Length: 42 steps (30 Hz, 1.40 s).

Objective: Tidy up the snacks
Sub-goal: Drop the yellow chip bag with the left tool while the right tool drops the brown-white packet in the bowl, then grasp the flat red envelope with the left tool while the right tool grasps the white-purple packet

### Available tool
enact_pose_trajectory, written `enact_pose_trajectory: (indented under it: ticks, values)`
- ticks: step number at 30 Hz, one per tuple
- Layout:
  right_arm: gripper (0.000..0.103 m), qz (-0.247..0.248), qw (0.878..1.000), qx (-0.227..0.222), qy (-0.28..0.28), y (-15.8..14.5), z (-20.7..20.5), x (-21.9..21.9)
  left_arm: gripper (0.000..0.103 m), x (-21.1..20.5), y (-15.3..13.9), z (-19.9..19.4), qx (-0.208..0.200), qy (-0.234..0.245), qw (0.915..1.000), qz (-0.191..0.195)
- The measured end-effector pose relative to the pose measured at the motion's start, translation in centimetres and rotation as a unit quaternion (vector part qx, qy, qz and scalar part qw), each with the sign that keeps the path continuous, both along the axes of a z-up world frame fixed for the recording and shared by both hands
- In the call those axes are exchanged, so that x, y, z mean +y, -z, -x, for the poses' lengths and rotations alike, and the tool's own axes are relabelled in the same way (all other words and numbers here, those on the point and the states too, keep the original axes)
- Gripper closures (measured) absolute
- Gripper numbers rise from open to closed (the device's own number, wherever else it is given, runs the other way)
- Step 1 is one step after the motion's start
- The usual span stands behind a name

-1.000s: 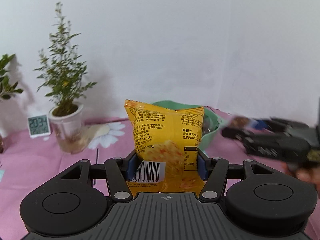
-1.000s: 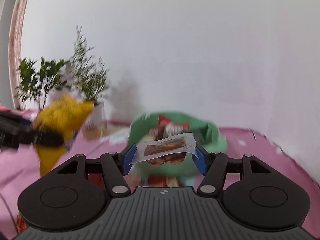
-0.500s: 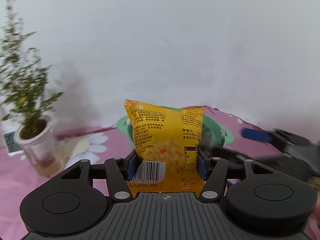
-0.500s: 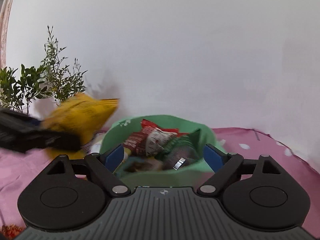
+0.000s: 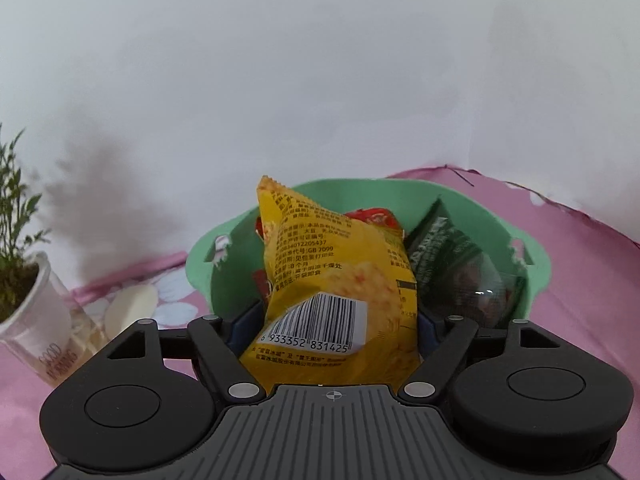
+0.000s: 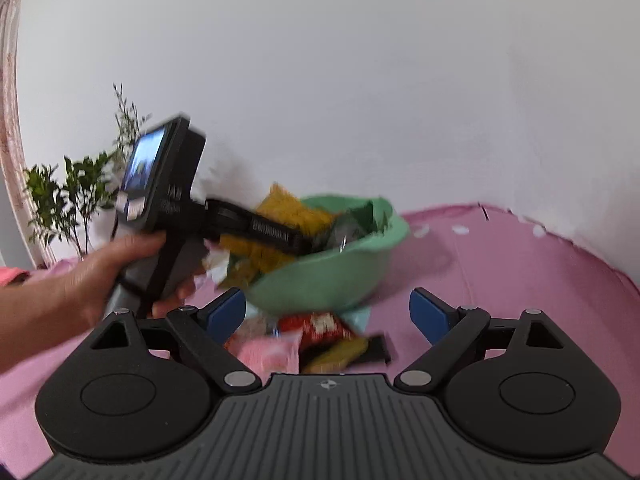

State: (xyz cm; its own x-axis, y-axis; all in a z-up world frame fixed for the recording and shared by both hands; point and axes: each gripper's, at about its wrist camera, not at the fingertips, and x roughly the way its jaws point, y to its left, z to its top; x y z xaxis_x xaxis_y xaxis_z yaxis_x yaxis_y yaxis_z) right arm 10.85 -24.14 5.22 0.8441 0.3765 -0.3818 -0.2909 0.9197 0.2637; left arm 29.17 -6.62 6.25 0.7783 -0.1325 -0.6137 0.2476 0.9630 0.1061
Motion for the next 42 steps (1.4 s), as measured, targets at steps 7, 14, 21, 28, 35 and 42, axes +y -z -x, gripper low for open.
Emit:
enact_pose_trajectory:
  ticks: [7,14,21,28,35,42]
  values:
    - [0.011,0.013,0.996,0.092,-0.011,3.3,1.5,1.3,0.0,0.3,-3.5,2.2,-0.046,0.01,0.9989,-0.005]
    - [0.012,0.038,0.994,0.107,-0.002,5.3,3.6,2.9,0.0,2.8,-5.1,6.1,-0.079,-0.039,0.9961,-0.009]
    - [0.019,0.104,0.99,0.098,-0.005,5.7,2.3,5.1,0.0,7.3,0.0,10.8,0.005,-0.112,0.9935,0.017]
    - [0.028,0.13,0.987,0.095,0.01,5.9,1.1,5.9,0.0,8.3,3.9,11.3,0.075,-0.125,0.9857,0.084]
    - [0.034,0.137,0.986,0.089,0.018,6.0,1.1,6.0,0.0,7.0,5.8,8.5,0.099,-0.124,0.985,0.067]
    - [0.063,0.131,0.987,0.086,0.025,5.8,1.5,4.9,0.0,7.9,6.1,10.2,0.074,-0.101,0.9905,0.057]
